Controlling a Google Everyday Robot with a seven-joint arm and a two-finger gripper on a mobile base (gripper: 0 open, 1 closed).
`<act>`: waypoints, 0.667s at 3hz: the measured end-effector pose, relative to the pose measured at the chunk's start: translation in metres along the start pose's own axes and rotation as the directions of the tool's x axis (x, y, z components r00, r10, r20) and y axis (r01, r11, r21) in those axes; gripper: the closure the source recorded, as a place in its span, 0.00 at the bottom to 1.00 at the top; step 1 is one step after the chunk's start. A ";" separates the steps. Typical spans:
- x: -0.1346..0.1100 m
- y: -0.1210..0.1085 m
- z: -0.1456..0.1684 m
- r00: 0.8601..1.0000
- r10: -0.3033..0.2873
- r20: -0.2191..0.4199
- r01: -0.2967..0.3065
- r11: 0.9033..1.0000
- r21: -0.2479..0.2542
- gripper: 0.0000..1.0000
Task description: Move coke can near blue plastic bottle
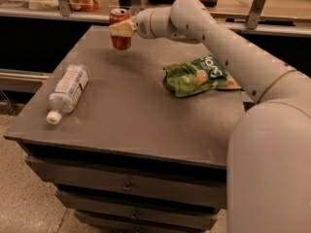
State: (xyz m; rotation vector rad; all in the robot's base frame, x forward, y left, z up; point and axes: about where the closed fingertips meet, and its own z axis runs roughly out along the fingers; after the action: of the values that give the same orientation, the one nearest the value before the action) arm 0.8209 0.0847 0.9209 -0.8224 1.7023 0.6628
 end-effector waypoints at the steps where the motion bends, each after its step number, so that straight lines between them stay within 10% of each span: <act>1: -0.002 0.000 -0.034 0.999 0.030 -0.028 -0.029 1.000 0.009 1.00; 2: -0.001 0.020 -0.058 0.997 0.053 -0.052 -0.054 0.998 -0.026 1.00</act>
Offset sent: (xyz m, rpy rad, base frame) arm -0.0892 -0.0431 0.0266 0.0031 0.1239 0.0523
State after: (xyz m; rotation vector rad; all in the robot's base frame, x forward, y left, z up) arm 0.7716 0.0520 0.9373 -0.8214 1.7698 0.7081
